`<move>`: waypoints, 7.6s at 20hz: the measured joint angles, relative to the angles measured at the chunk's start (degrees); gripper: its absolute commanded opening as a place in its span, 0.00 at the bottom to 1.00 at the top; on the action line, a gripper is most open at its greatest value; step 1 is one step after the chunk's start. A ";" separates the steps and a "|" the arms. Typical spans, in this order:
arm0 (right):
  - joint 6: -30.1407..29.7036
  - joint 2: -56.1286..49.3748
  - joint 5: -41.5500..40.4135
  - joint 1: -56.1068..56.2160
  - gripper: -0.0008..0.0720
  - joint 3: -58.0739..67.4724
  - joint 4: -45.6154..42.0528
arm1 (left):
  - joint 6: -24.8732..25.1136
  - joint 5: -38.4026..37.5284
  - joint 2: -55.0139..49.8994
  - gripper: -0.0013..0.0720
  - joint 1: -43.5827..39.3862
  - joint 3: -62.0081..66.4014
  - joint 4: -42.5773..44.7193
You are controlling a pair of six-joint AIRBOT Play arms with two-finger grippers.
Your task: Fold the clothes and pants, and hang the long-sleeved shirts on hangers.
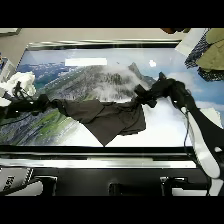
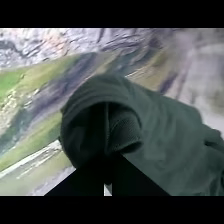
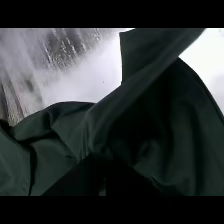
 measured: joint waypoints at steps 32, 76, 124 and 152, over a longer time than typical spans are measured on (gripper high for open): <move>-6.23 6.47 -4.20 0.00 0.05 0.00 -3.28 | 0.76 15.76 1.07 0.76 -36.11 -24.30 -24.46; -7.76 10.73 6.86 0.07 0.05 5.51 -15.52 | 12.13 0.76 8.39 0.04 5.97 15.56 -6.36; -44.68 8.85 -21.03 -42.49 0.48 -31.32 1.14 | 4.90 -17.29 10.49 0.76 14.62 -4.44 0.76; -48.89 10.21 -22.14 -42.47 0.05 -31.45 5.57 | 1.31 -17.14 25.83 0.76 3.96 -38.38 -0.07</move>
